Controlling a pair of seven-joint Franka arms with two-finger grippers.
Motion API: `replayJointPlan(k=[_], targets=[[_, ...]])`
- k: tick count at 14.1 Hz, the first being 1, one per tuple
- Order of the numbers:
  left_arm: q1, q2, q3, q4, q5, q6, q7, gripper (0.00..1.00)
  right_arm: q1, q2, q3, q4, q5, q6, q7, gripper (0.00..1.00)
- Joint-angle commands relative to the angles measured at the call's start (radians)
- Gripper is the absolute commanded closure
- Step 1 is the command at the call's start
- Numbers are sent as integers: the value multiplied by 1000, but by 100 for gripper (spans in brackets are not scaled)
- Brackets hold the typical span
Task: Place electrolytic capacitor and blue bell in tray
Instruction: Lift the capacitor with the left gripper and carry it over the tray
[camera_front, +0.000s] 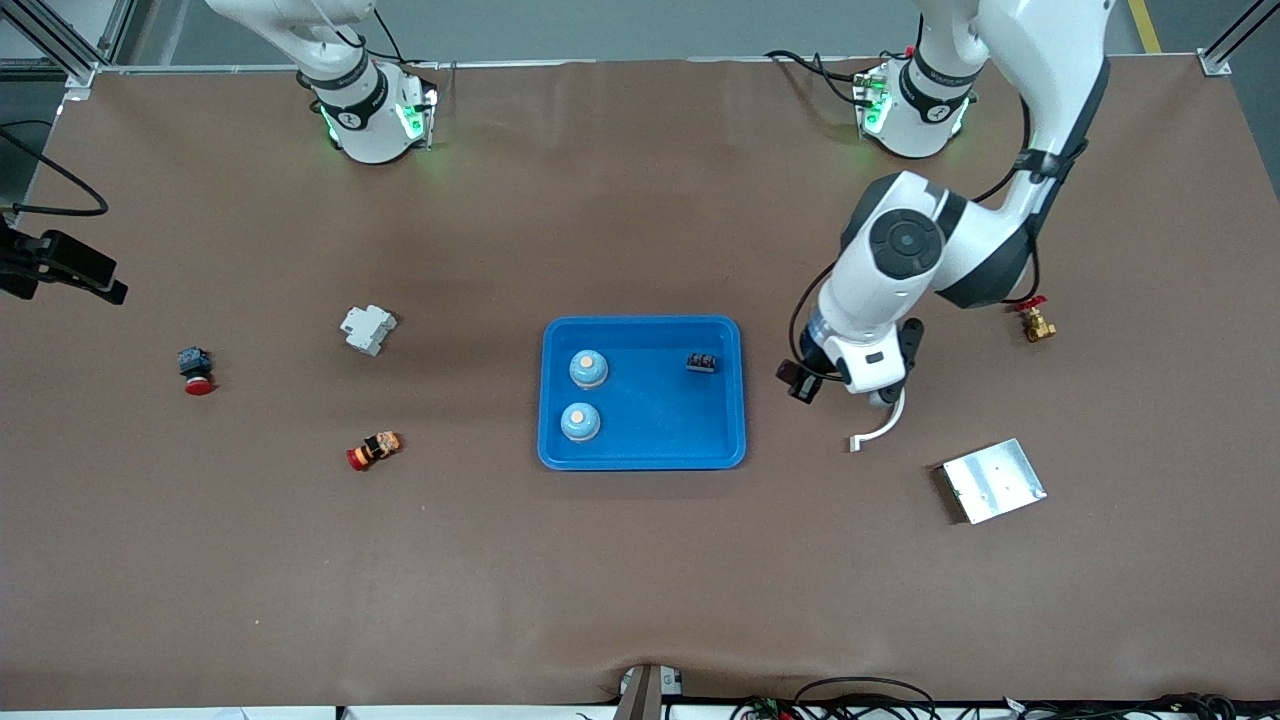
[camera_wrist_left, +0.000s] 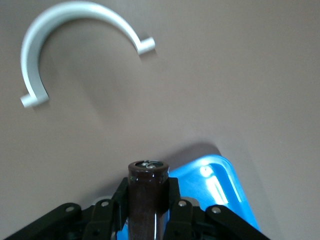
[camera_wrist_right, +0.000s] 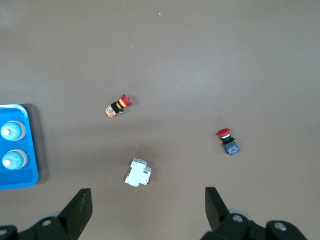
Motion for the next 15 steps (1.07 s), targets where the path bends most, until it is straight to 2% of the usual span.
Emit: replayJointPlan(k=[1, 5, 8, 10, 13, 15], targets=[[-49, 107, 7, 153, 53, -57, -139, 100, -14, -5, 7, -2, -5, -4, -10, 0], [-97, 225, 12, 303, 86, -71, -282, 100, -12, -3, 7, -3, -5, -1, -10, 0], [-129, 258, 22, 336, 84, -71, -319, 100, -12, -3, 7, -2, -2, -1, -10, 0], [-175, 285, 67, 368, 86, -73, -352, 100, -12, -3, 7, -2, -2, -4, -10, 0], [-305, 337, 197, 416, 83, -73, -378, 100, -12, -3, 7, -3, -2, -6, -12, 0], [-362, 362, 257, 431, 77, -71, -394, 100, -15, -3, 7, -3, -2, -6, -12, 0]])
